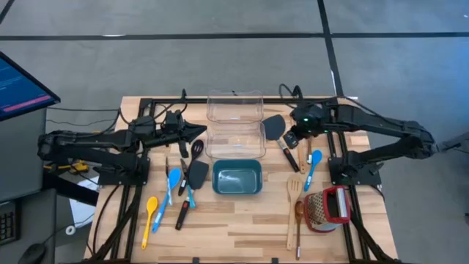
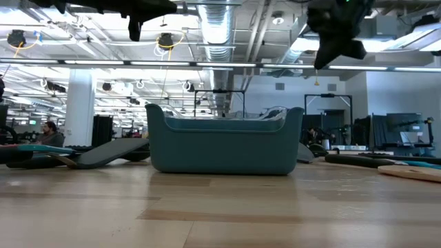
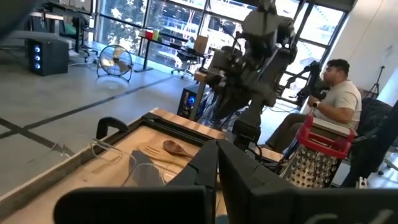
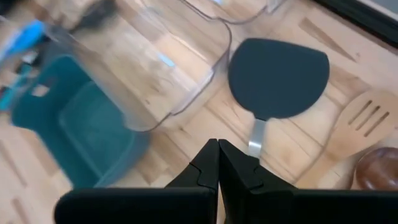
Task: Pick & Place Kitchen Items
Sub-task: Put the black spatula into the top transparent bin
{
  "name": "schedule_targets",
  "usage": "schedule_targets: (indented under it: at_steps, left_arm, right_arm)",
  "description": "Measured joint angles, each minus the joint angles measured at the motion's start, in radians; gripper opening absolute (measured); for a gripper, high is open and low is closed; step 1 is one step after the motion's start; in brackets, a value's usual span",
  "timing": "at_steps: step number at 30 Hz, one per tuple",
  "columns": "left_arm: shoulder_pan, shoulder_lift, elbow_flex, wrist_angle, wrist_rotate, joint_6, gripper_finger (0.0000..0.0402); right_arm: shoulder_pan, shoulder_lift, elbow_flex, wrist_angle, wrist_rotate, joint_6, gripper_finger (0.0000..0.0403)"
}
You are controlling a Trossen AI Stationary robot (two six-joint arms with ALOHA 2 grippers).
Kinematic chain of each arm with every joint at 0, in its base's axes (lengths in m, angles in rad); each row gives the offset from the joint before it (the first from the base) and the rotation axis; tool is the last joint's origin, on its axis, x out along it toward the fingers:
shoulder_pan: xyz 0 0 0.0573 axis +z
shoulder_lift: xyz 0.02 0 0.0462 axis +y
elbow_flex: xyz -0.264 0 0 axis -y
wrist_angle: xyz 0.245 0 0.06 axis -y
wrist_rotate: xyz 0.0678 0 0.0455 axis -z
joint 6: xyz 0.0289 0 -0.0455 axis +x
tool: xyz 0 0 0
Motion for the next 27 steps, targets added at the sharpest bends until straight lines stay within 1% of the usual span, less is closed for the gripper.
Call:
schedule_targets:
  at_steps: [10,15,18,21,27]
  left_arm:
    - [0.000,0.000,0.000,-0.002,0.000,-0.001,0.0002]
    - [0.000,0.000,0.000,-0.002,0.000,-0.001,0.0002]
    - [0.000,0.000,0.000,-0.002,0.000,-0.001,0.0002]
    - [0.000,0.000,0.000,-0.002,0.000,-0.001,0.0002]
    - [-0.001,0.000,0.000,-0.003,0.000,-0.001,0.0002]
  right_arm:
    - [-0.055,0.207,0.000,-0.008,-0.003,-0.001,0.0000]
    - [-0.066,0.312,0.000,-0.065,-0.004,0.000,0.0000]
    - [-0.066,0.365,0.000,-0.098,-0.032,0.000,0.0003]
    - [-0.066,0.405,0.000,-0.106,-0.033,-0.003,0.0022]
    - [-0.066,0.459,0.000,-0.059,-0.029,-0.044,0.0092]
